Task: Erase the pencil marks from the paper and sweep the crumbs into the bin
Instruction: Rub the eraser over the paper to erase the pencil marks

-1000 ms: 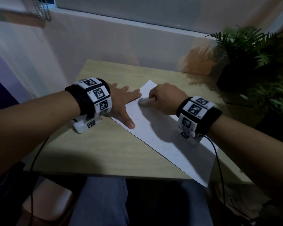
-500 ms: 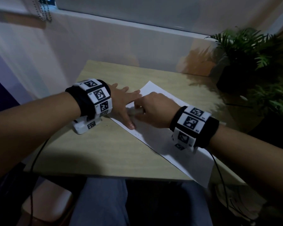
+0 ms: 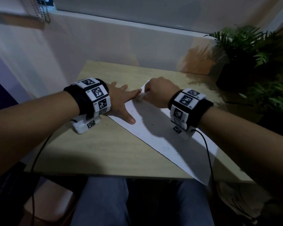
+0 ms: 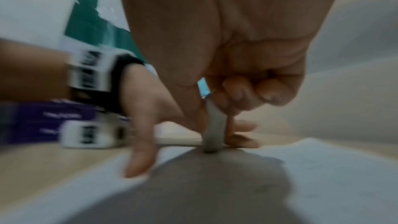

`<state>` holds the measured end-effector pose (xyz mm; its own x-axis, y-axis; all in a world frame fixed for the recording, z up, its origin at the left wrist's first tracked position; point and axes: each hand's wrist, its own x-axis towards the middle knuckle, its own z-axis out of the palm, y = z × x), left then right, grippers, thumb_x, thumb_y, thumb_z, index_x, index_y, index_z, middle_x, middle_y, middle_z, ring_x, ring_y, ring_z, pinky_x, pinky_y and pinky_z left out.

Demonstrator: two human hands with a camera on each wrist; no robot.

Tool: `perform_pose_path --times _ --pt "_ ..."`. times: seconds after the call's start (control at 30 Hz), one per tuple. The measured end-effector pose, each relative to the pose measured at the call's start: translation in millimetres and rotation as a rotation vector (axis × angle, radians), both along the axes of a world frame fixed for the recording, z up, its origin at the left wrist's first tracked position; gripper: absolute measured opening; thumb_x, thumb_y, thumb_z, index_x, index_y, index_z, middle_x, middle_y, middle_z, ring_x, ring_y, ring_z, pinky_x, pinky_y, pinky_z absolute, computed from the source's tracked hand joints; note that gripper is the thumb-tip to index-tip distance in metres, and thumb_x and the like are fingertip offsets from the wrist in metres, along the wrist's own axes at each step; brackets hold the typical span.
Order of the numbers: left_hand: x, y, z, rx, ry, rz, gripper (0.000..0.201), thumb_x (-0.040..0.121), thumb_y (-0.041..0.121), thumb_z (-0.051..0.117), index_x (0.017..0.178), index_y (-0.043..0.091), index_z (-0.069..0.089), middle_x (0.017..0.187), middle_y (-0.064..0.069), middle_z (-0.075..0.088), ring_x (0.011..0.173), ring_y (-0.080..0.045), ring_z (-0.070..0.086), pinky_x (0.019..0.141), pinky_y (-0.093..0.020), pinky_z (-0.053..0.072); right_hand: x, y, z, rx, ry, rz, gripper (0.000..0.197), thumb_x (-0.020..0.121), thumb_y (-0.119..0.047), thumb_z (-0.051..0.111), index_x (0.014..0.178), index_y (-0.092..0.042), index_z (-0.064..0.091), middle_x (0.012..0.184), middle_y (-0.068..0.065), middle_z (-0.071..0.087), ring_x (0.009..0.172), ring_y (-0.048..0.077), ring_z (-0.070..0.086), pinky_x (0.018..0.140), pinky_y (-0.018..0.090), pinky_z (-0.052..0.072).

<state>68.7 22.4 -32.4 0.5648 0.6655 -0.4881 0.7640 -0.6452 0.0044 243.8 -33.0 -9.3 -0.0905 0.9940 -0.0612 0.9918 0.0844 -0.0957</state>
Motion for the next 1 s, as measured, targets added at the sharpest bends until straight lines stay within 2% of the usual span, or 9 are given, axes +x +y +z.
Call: perform_pose_path --times 0.07,0.17,0.23,0.37,0.43,0.6,0.73,0.83,1.0 --pt "1.0 1.3 -2.3 0.019 -0.002 0.004 0.141 0.047 0.105 0.05 0.149 0.049 -0.03 0.17 -0.003 -0.007 0.155 -0.03 -0.014 0.123 -0.054 -0.008 -3.3 3.8 -6.0 0.025 -0.019 -0.036 0.035 0.089 -0.046 0.061 0.089 -0.011 0.068 0.089 0.009 0.066 0.077 0.028 0.06 0.062 0.029 0.041" --pt "3.7 -1.5 -1.3 0.042 -0.03 -0.08 0.131 0.066 0.093 0.057 0.159 0.033 -0.014 0.17 0.001 0.009 0.156 -0.021 -0.012 0.123 -0.052 -0.012 -20.5 -7.0 -12.1 -0.049 0.074 0.176 0.029 0.09 -0.044 0.061 0.101 -0.02 0.074 0.094 0.0 0.069 0.081 0.019 0.063 0.068 0.029 0.047" --pt "3.8 -2.5 -1.2 0.033 -0.041 -0.073 0.13 0.067 0.092 0.057 0.158 0.034 -0.015 0.17 0.0 0.013 0.156 -0.02 -0.011 0.123 -0.051 -0.013 -14.9 -6.9 -8.6 -0.13 0.141 0.205 0.029 0.088 -0.049 0.066 0.101 -0.025 0.075 0.089 -0.007 0.068 0.075 0.011 0.058 0.066 0.022 0.041" --pt "0.9 -14.3 9.0 0.034 -0.017 0.013 0.129 0.069 0.089 0.057 0.153 0.041 -0.029 0.17 -0.004 -0.006 0.156 -0.024 -0.011 0.122 -0.046 -0.008 29.6 11.9 2.7 -0.072 0.012 -0.019 0.053 0.083 -0.063 0.065 0.089 -0.011 0.073 0.088 0.01 0.071 0.082 0.029 0.063 0.064 0.032 0.044" --pt "0.4 -15.1 10.3 0.019 -0.023 -0.004 0.126 0.07 0.089 0.057 0.154 0.043 -0.025 0.169 0.001 -0.009 0.155 -0.022 -0.012 0.122 -0.047 -0.011 47.2 12.2 6.0 -0.028 0.005 -0.088 0.039 0.088 -0.051 0.067 0.096 -0.013 0.069 0.096 0.007 0.072 0.084 0.026 0.064 0.066 0.029 0.042" --pt "0.3 -6.8 -1.7 0.032 -0.058 -0.101 0.121 0.068 0.097 0.046 0.16 0.039 -0.007 0.166 0.021 -0.015 0.155 -0.016 -0.014 0.123 -0.048 -0.016 64.1 -0.5 3.0 -0.092 0.145 -0.103 0.022 0.089 -0.039 0.069 0.092 -0.018 0.066 0.069 -0.005 0.072 0.059 0.008 0.066 0.052 0.023 0.04" --pt "0.7 -4.2 -3.9 0.029 -0.054 -0.094 0.122 0.067 0.096 0.049 0.16 0.04 -0.006 0.165 0.022 -0.016 0.153 -0.016 -0.023 0.121 -0.047 -0.019 70.2 1.1 9.1 -0.003 -0.006 -0.181 0.031 0.088 -0.043 0.07 0.091 -0.013 0.072 0.086 0.005 0.07 0.067 0.015 0.058 0.05 0.023 0.037" --pt "1.1 -6.6 0.1 0.017 -0.051 -0.068 0.121 0.067 0.095 0.052 0.159 0.043 -0.007 0.163 0.024 -0.017 0.153 -0.017 -0.023 0.118 -0.046 -0.02 55.8 -6.2 2.7 0.029 -0.035 -0.096 0.037 0.089 -0.046 0.066 0.088 -0.009 0.068 0.087 0.01 0.069 0.077 0.028 0.061 0.061 0.034 0.045" --pt "0.7 3.0 -8.4 0.013 -0.053 -0.097 0.133 0.052 0.106 0.039 0.158 0.043 -0.011 0.165 0.022 -0.017 0.154 -0.015 -0.02 0.122 -0.049 -0.018 36.3 -20.3 -1.4 -0.09 0.132 0.103 0.037 0.082 -0.057 0.065 0.093 -0.021 0.066 0.087 -0.004 0.064 0.074 0.013 0.056 0.064 0.03 0.042"
